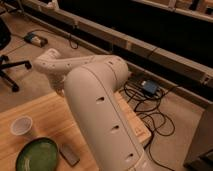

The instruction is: Pick up the ceramic bowl

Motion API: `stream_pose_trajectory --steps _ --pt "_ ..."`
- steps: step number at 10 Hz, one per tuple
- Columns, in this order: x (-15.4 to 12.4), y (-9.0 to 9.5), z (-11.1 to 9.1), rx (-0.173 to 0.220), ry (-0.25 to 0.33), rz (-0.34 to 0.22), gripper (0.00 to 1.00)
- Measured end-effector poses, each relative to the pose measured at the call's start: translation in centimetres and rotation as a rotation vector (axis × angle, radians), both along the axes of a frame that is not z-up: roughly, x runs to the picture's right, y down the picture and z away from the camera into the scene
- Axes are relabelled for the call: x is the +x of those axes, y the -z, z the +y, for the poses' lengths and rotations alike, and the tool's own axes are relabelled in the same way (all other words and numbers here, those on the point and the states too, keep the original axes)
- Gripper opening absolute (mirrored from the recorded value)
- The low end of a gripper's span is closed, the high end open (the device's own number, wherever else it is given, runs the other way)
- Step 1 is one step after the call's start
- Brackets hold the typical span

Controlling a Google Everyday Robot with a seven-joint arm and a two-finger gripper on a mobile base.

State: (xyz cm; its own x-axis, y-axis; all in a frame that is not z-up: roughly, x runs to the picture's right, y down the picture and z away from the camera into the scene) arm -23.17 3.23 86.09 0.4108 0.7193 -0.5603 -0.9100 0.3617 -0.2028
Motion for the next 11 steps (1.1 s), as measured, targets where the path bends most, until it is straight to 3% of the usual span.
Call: stream_pose_trajectory --steps 1,3,5,7,11 --pt "0.3 -1.2 0.1 0.019 -0.004 -0.006 0.23" --pt "0.6 -1.7 0.2 0.013 0.001 -0.015 0.38" --pt "-0.4 0.0 1.6 -0.006 0.021 -0.037 0.63" --pt "-2.1 2.6 4.0 -0.01 0.039 -0.061 0.79" --pt "-5.3 7.2 8.0 -0.028 0.111 -0.12 0.8"
